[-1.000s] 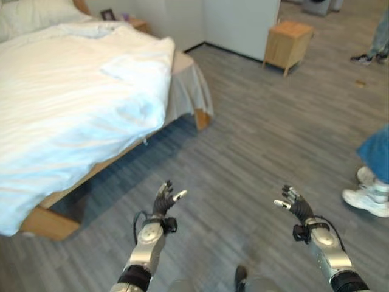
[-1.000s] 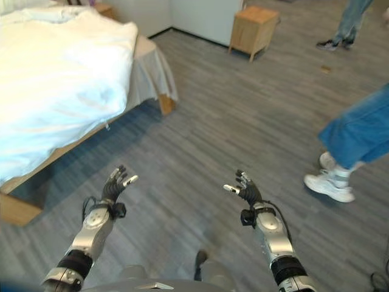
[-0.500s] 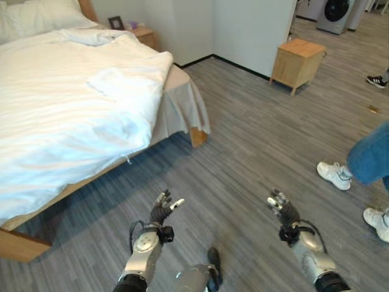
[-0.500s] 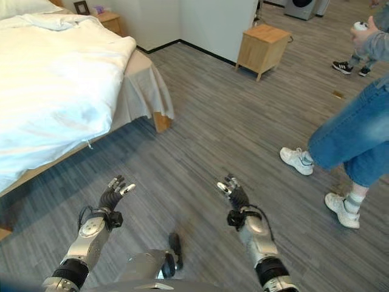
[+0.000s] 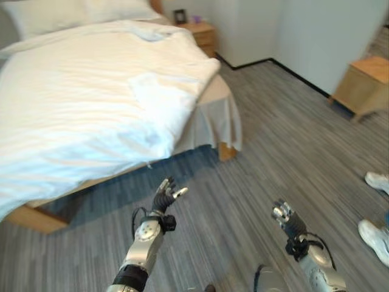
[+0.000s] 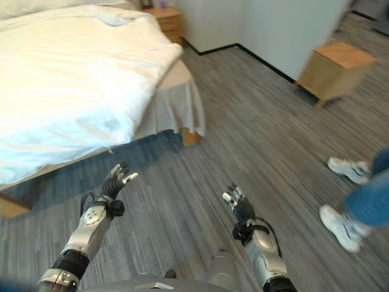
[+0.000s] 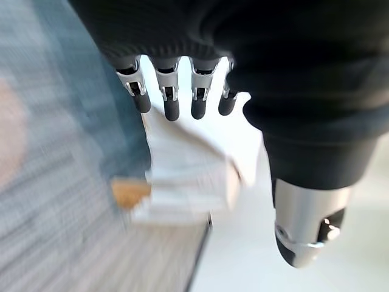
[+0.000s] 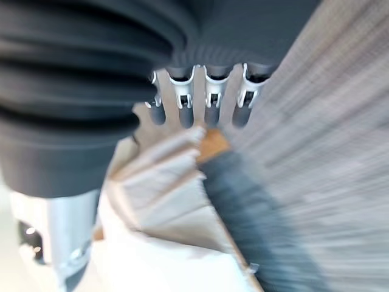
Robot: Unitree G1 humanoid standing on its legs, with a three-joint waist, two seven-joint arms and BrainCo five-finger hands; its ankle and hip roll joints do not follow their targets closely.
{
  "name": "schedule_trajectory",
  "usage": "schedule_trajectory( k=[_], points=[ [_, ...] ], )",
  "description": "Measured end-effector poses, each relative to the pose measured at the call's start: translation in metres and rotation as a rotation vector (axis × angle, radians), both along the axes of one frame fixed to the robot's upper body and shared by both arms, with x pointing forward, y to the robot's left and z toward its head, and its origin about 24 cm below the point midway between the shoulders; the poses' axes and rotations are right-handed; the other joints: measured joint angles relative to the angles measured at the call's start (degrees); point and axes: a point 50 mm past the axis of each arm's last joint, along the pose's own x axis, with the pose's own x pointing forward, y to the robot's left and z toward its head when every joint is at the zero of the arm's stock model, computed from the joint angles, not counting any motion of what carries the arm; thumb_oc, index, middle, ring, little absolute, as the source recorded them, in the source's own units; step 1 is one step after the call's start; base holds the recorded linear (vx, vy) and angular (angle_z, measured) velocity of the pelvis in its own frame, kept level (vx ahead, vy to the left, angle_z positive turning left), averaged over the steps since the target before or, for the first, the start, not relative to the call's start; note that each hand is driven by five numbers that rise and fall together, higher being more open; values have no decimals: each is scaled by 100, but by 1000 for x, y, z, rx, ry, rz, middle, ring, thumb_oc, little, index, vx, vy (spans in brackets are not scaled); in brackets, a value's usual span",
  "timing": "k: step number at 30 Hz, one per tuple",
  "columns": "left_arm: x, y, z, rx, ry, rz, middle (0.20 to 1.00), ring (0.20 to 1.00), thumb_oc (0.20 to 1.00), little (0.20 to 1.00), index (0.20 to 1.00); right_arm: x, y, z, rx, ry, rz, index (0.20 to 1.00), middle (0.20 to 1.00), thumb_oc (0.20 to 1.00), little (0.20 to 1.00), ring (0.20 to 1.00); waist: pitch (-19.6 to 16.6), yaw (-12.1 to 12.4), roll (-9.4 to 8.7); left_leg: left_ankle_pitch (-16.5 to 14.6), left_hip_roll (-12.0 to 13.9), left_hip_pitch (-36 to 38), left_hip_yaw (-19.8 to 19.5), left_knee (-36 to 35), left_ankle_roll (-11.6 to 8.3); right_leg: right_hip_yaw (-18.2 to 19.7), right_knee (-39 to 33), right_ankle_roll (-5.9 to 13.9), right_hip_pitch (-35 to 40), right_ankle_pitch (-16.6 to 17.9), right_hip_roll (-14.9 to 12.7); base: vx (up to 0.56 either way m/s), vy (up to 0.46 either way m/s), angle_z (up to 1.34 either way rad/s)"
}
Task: Making the bed.
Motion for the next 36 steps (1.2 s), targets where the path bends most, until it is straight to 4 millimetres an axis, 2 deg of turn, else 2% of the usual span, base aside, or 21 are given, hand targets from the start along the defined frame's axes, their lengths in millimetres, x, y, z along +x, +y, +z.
schedule_trajectory(
  k=[1,2,3,4,5,6,7,8,9,10,11,12,14,16,19,22,27,28,31,33,36],
  points=[
    [-1,-2,-4,6,20,-14,1000,1000,1000,1000,1000,-2,-3,-2,-4,13,-5,1000,1000,1000,1000,1000,17,-6,16,-20,89,-109,-419,115,-113,-2,52,-16,194,513,161,245,-608,235],
    [1,-18,-8,3,35,-67,1000,1000,1000,1000,1000,-8,-16,-1,-20,17,-40,1000,1000,1000,1000,1000,36,-31,45,-71,244,-284,-845,385,-193,-568,228,-244,205,452,202,207,-609,239],
    [-10,-19,-15,-5,60,-78,1000,1000,1000,1000,1000,-3,-23,3,-41,1,-38,1000,1000,1000,1000,1000,25,63,136,238,424,-446,-804,449,-168,-960,432,-478,262,294,326,161,-570,211],
    [-11,-21,-16,-19,60,-79,1000,1000,1000,1000,1000,-4,-29,4,-48,-3,-49,1000,1000,1000,1000,1000,48,27,16,228,513,-508,-691,577,-194,-1179,502,-625,264,175,315,10,-522,186],
    [-17,-22,-23,-30,95,-68,1000,1000,1000,1000,1000,0,-38,10,-71,-27,-61,1000,1000,1000,1000,1000,105,37,-44,374,633,-817,-229,1152,-277,-1665,447,-814,439,91,342,-55,-455,171],
    [-21,-19,-26,-35,106,-50,1000,1000,1000,1000,1000,5,-45,16,-92,-51,-69,1000,1000,1000,1000,1000,135,146,7,713,613,-1118,140,1376,-183,-1898,520,-978,545,-31,487,-54,-504,181],
    [-21,-15,-25,-40,107,-34,1000,1000,1000,1000,1000,4,-47,17,-93,-54,-80,1000,1000,1000,1000,1000,179,110,-216,928,684,-1224,488,1428,-166,-2074,525,-1017,501,-62,342,-1,-405,137],
    [-25,-10,-27,-37,115,-16,1000,1000,1000,1000,1000,6,-51,19,-103,-59,-92,1000,1000,1000,1000,1000,229,256,-322,932,718,-1361,944,1591,-138,-2381,525,-1151,574,-108,319,7,-361,121],
    [-27,-8,-28,-33,125,-14,1000,1000,1000,1000,1000,5,-49,18,-98,-58,-95,1000,1000,1000,1000,1000,235,258,-351,888,788,-1377,1308,1722,-166,-2601,451,-1171,639,-66,292,4,-274,77],
    [-27,-8,-28,-34,129,-15,1000,1000,1000,1000,1000,5,-51,18,-100,-58,-100,1000,1000,1000,1000,1000,245,235,-371,877,837,-1385,1389,1744,-184,-2627,430,-1184,653,-76,294,0,-224,163],
    [-26,-11,-28,-35,132,-36,1000,1000,1000,1000,1000,1,-54,18,-101,-56,-125,1000,1000,1000,1000,1000,255,197,-343,815,992,-1318,2367,1899,-283,-3285,225,-1299,885,-131,308,-6,-127,162],
    [-26,-13,-27,-35,128,-44,1000,1000,1000,1000,1000,0,-54,18,-99,-56,-126,1000,1000,1000,1000,1000,233,221,-303,759,865,-1273,2483,1813,-319,-3439,218,-1263,894,-161,310,33,-102,190],
    [-24,-16,-25,-39,117,-55,1000,1000,1000,1000,1000,2,-48,18,-89,-58,-104,1000,1000,1000,1000,1000,230,284,-170,724,729,-1152,2544,1249,-323,-3551,281,-1200,786,-196,298,36,-69,65],
    [-30,-21,-30,-57,135,-56,1000,1000,1000,1000,1000,-3,-45,16,-81,-48,-99,1000,1000,1000,1000,1000,114,214,69,780,713,-807,2638,413,-276,-3618,327,-1032,794,-205,342,33,-4,52],
    [-31,-31,-31,-78,139,-75,1000,1000,1000,1000,1000,-1,-38,13,-59,-45,-98,1000,1000,1000,1000,1000,-11,204,416,657,708,-482,2244,-564,-254,-3562,596,-963,652,-303,498,52,-7,59],
    [-40,-28,-36,-73,164,-71,1000,1000,1000,1000,1000,4,-18,13,17,-65,-79,1000,1000,1000,1000,1000,-86,284,404,612,596,-469,2191,-632,-274,-3315,954,-930,390,-446,355,26,36,7],
    [-54,-15,-43,-65,201,-16,1000,1000,1000,1000,1000,-2,-17,10,34,-49,-95,1000,1000,1000,1000,1000,-155,281,417,616,536,-389,2331,-692,-270,-3064,992,-917,322,-447,340,4,34,-14],
    [-60,-15,-46,-70,219,-13,1000,1000,1000,1000,1000,-29,-31,0,17,14,-155,1000,1000,1000,1000,1000,-340,208,510,612,637,-267,2337,-731,-262,-3058,826,-898,487,-455,482,-29,11,-5],
    [-61,-3,-44,-67,205,51,1000,1000,1000,1000,1000,-18,-31,5,-37,-14,-108,1000,1000,1000,1000,1000,-323,263,512,603,646,-292,2481,-748,-266,-2870,951,-911,358,-473,502,-70,-7,-20],
    [-55,8,-34,-64,152,106,1000,1000,1000,1000,1000,-6,-36,18,-57,-77,-109,1000,1000,1000,1000,1000,-301,260,552,608,650,-314,2514,-761,-270,-2866,993,-910,268,-468,492,-117,-4,-16],
    [-51,10,-29,-91,117,126,1000,1000,1000,1000,1000,1,-44,27,-108,-130,-112,1000,1000,1000,1000,1000,-292,241,581,611,644,-257,2552,-792,-272,-2863,1050,-899,263,-493,477,-121,-26,-1]
  ],
)
